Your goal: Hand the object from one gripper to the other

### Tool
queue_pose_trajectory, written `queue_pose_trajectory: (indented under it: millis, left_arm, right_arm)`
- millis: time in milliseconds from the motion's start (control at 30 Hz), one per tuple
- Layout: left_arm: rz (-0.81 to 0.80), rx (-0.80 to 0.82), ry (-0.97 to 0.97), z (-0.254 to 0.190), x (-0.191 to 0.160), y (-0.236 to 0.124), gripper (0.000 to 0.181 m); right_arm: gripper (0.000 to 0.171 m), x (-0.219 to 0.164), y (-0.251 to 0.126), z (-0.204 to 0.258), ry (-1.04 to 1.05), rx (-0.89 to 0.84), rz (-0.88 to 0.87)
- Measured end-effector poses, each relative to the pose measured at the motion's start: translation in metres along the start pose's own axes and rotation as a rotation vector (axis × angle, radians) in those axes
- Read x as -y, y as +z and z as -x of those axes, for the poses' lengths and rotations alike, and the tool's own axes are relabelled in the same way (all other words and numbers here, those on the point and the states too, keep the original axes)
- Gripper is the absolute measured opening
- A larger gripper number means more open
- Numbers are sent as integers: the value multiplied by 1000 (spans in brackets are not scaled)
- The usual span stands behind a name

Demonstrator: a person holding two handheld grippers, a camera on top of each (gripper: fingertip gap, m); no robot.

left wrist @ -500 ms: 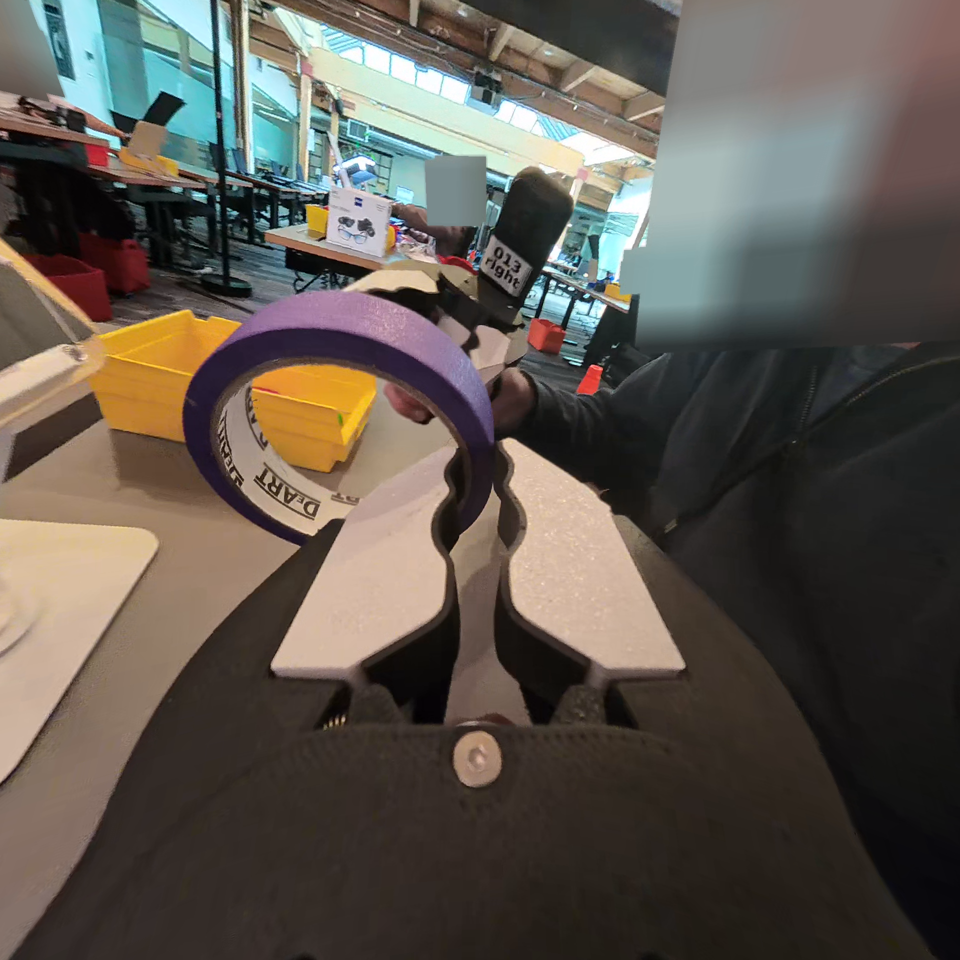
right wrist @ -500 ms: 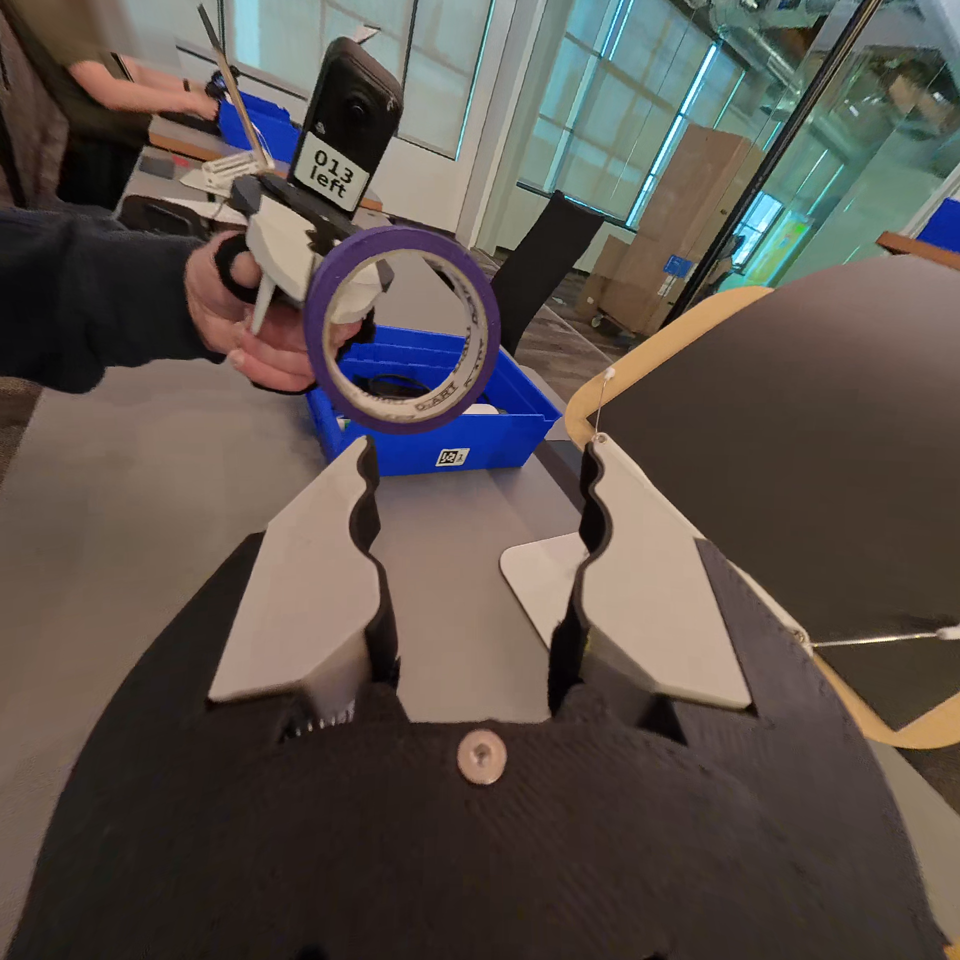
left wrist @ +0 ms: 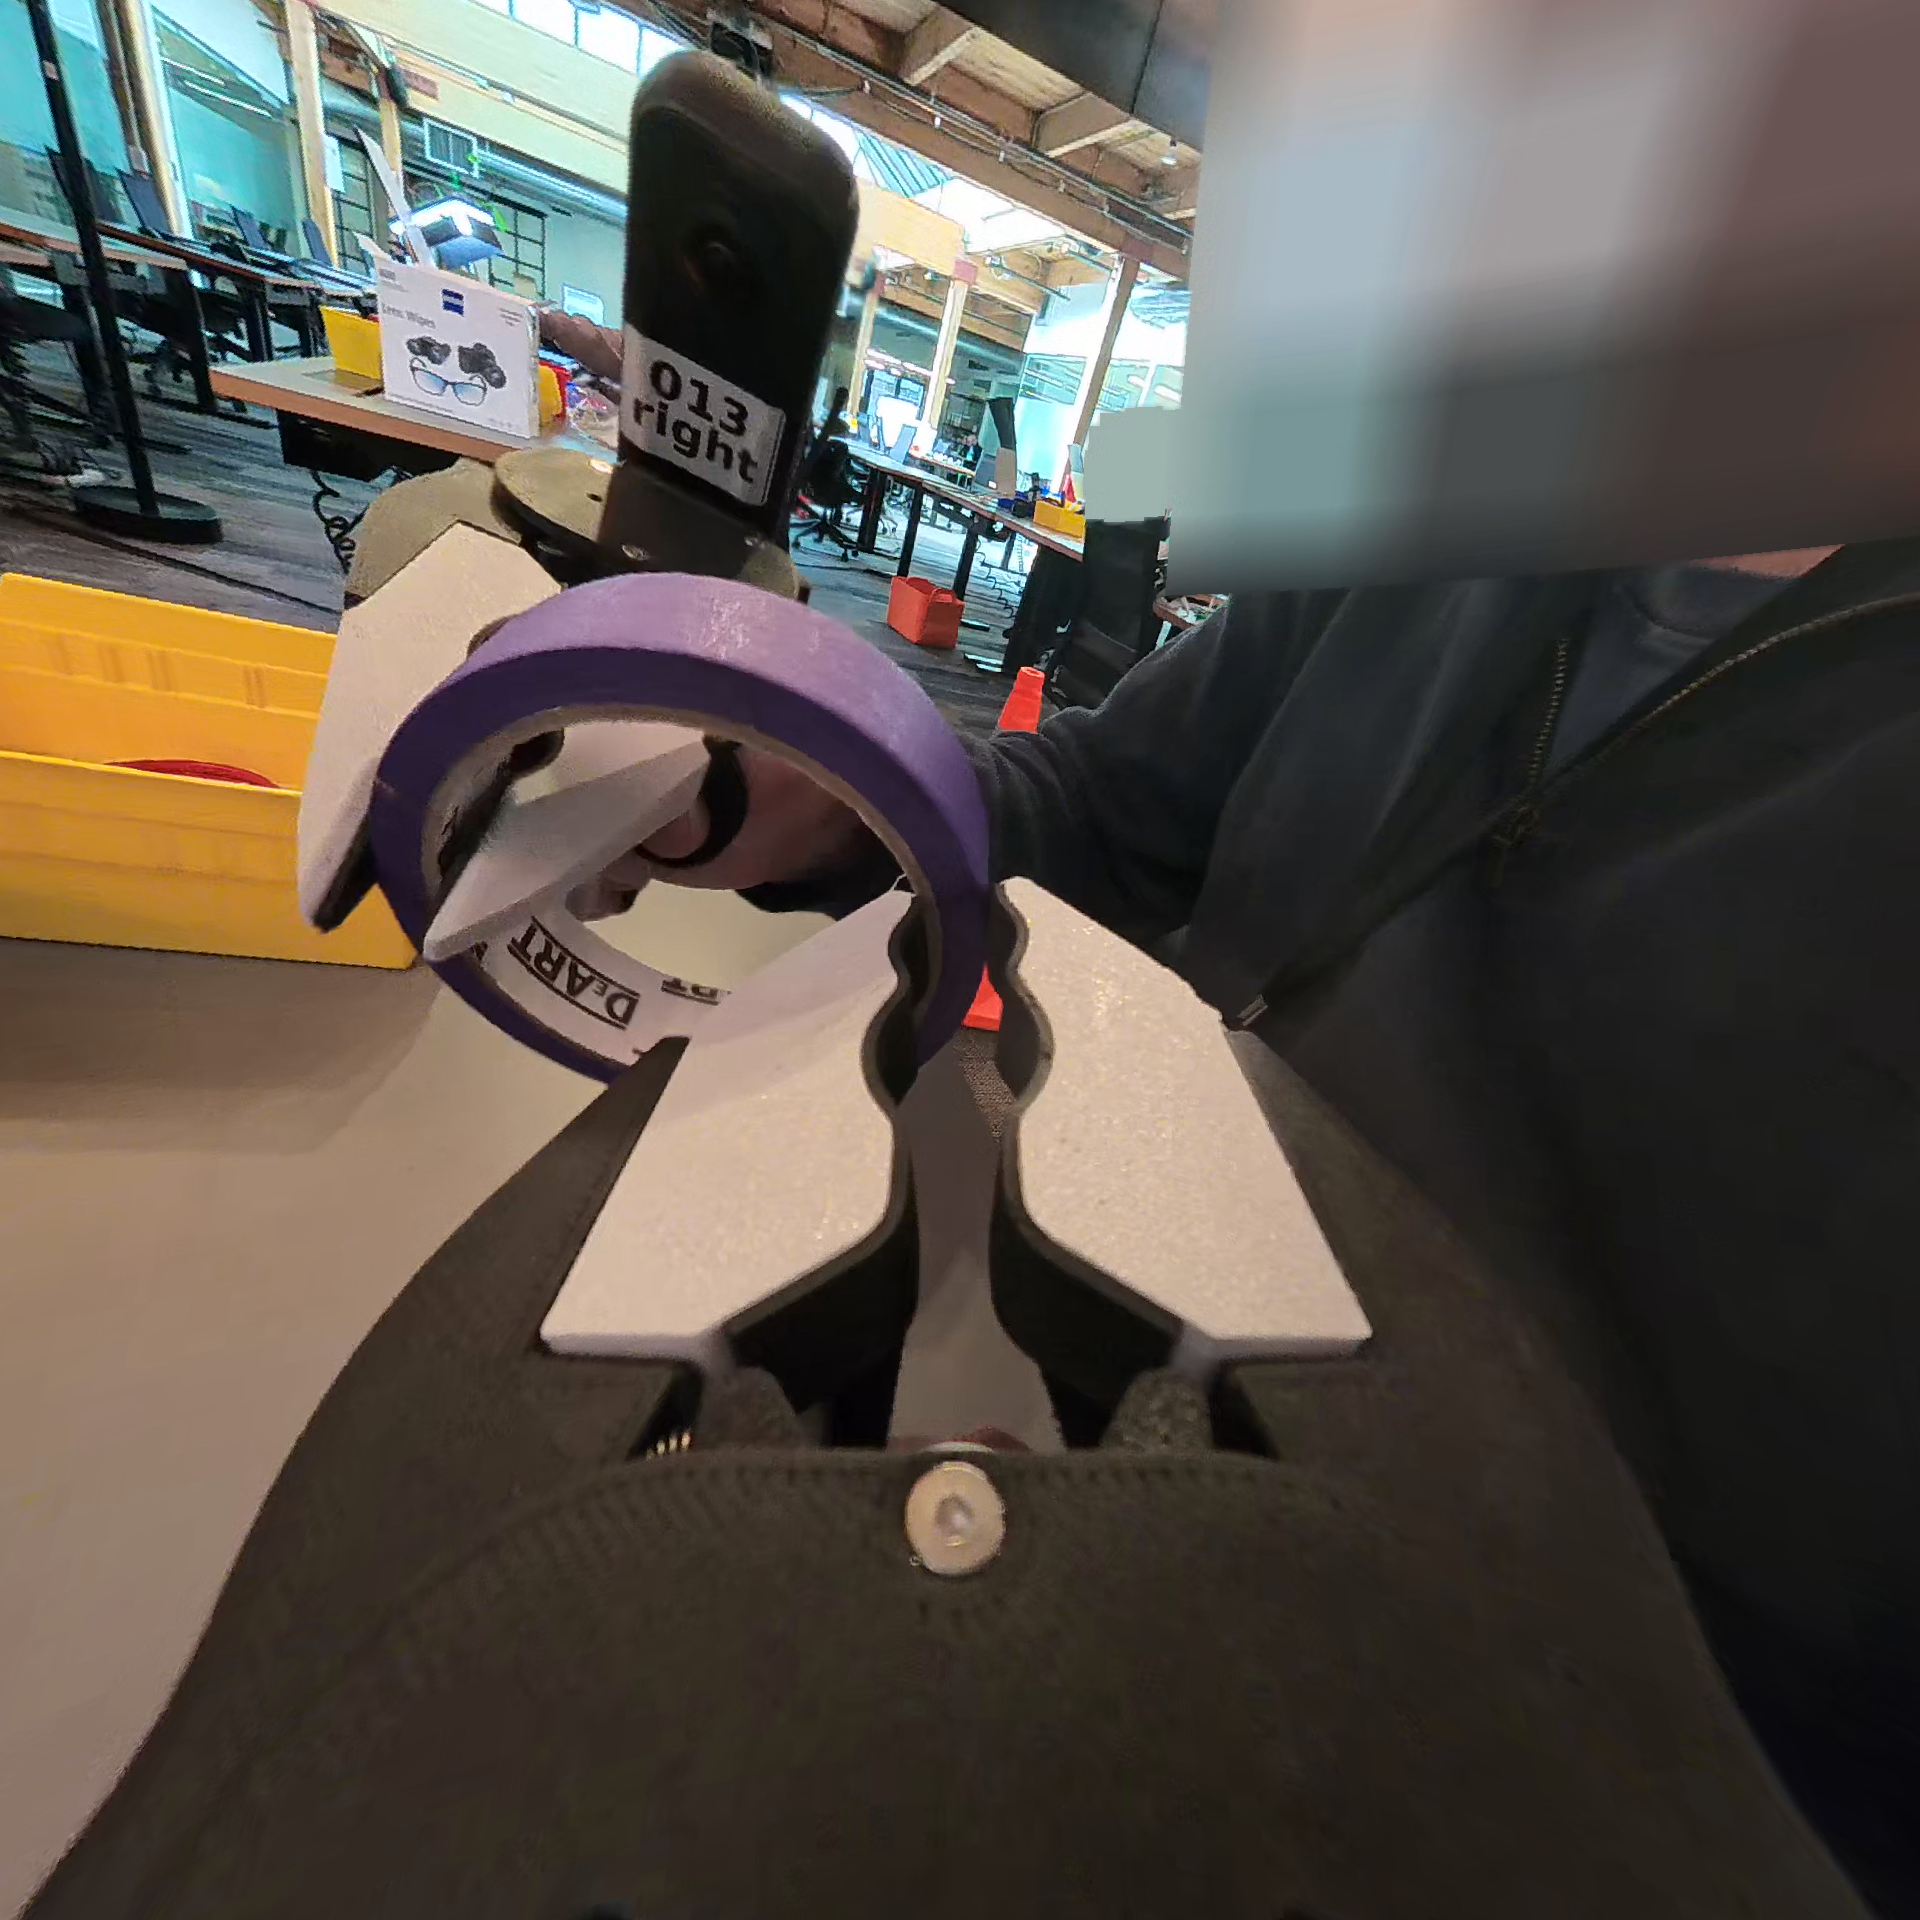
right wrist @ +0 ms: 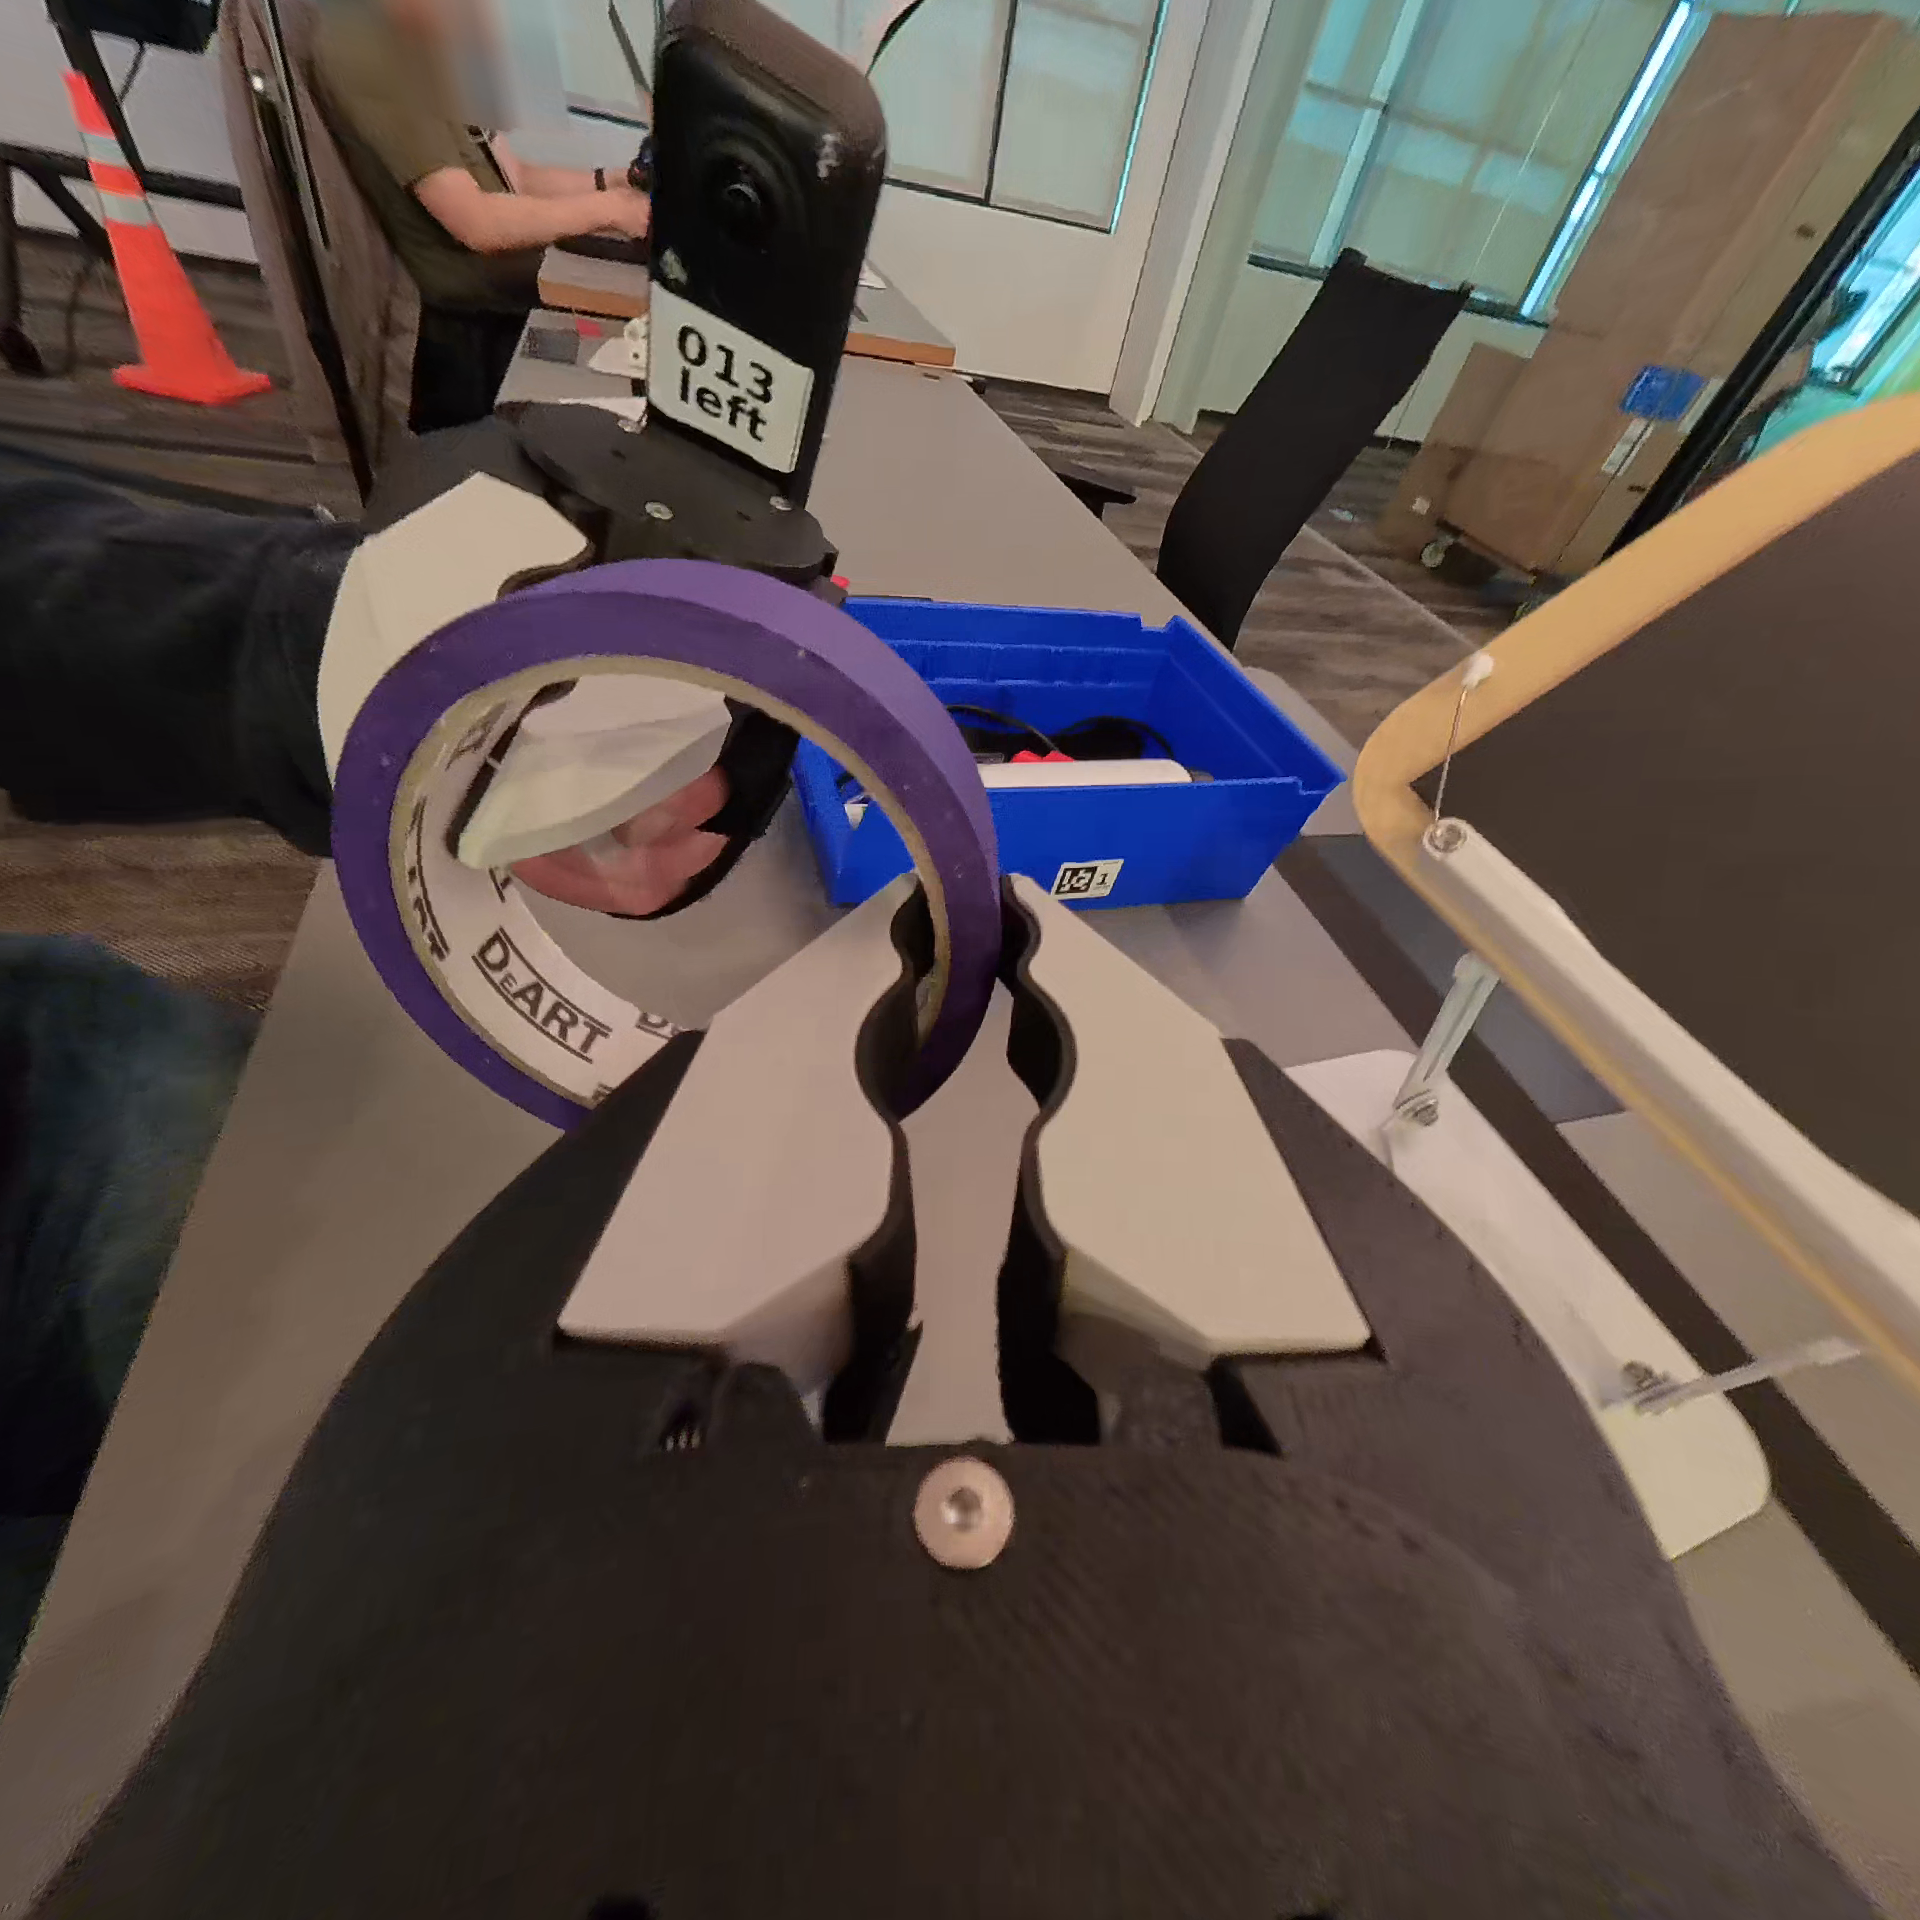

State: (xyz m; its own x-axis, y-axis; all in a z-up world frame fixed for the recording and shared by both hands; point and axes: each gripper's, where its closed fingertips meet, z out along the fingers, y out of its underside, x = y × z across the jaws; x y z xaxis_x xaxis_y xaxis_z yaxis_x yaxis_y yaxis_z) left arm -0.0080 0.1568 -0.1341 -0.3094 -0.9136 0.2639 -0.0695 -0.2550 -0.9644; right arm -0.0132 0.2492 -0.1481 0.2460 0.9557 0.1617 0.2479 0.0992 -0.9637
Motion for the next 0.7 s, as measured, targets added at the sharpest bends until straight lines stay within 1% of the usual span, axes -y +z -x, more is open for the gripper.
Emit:
queue_pose_trajectory:
  millis: [100,167,200,267,333,367,467,500,567,633,700]
  left_arm:
    - [43,72,25,9,-6,4,13]
    - [51,145,65,15,-3,2,29]
    - [64,201,97,19,0,-1,40]
    - [119,304,206,22,4,-6,47]
    - [223,419,335,27,8,-8,59]
    - [295,482,422,31,9,-9,62]
    - [583,621,736,41,4,-2,73]
    - [681,632,828,44,-2,2,76]
    - [818,611,969,48,-14,15,77]
    - [890,566,1062,49,-24,28,78]
    - [976,533,1137,53,-35,35,76]
  right_arm:
    - [7,-10,-6,-6,79,-8,30]
    - [7,-20,-11,-9,147,3,55]
    - [7,-27,-12,-8,195,35,79]
    - [7,-41,-16,0,307,149,133]
    - [7,-50,-20,4,397,238,163]
    - [7,-56,-22,10,433,309,196]
    - [7,-74,-28,29,470,487,334]
    - [7,-77,-30,36,478,549,370]
    - [7,-78,-33,46,489,650,426]
    - [7,-81,-37,58,476,754,487]
    - [7,-90,-41,63,447,802,568]
